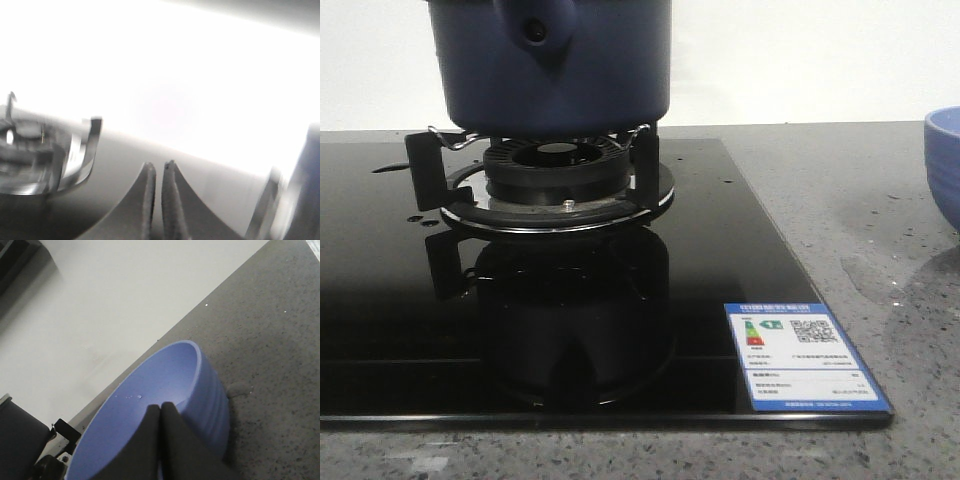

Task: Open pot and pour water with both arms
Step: 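Move left gripper to the blue lid knob, right gripper to bowl rim, then grasp the lid knob with left gripper and the bowl rim with right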

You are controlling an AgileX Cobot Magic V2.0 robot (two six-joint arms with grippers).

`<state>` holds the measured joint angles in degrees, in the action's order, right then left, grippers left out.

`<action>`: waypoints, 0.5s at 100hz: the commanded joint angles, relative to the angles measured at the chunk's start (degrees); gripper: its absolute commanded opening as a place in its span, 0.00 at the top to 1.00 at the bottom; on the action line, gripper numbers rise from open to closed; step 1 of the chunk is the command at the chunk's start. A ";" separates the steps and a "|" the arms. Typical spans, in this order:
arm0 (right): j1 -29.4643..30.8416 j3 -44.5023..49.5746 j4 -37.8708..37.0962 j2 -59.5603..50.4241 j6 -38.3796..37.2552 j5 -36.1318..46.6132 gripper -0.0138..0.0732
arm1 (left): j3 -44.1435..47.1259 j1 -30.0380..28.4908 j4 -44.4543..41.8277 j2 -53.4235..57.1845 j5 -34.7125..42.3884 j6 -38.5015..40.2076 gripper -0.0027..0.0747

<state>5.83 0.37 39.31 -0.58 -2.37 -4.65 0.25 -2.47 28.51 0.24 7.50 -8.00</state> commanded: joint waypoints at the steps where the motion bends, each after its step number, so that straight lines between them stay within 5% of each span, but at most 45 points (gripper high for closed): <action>1: 0.34 1.32 2.43 -1.03 0.20 4.24 0.92 | 1.27 -0.09 14.93 1.58 8.53 1.06 0.99; 16: 0.34 -1.71 2.43 -1.03 0.20 2.39 0.92 | 0.13 0.03 29.13 1.58 6.88 1.06 0.99; 33: 0.34 -10.50 -0.46 0.91 2.37 -4.62 0.91 | -7.30 0.03 23.38 -0.34 -11.33 0.37 0.99; 50: 0.23 -22.88 -7.08 10.50 3.93 -21.79 0.91 | -17.17 0.03 15.76 -9.28 -25.72 -4.59 0.99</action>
<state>5.83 -16.12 35.33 4.54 0.30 -21.31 -10.98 -2.47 46.81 -3.63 -13.71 -8.67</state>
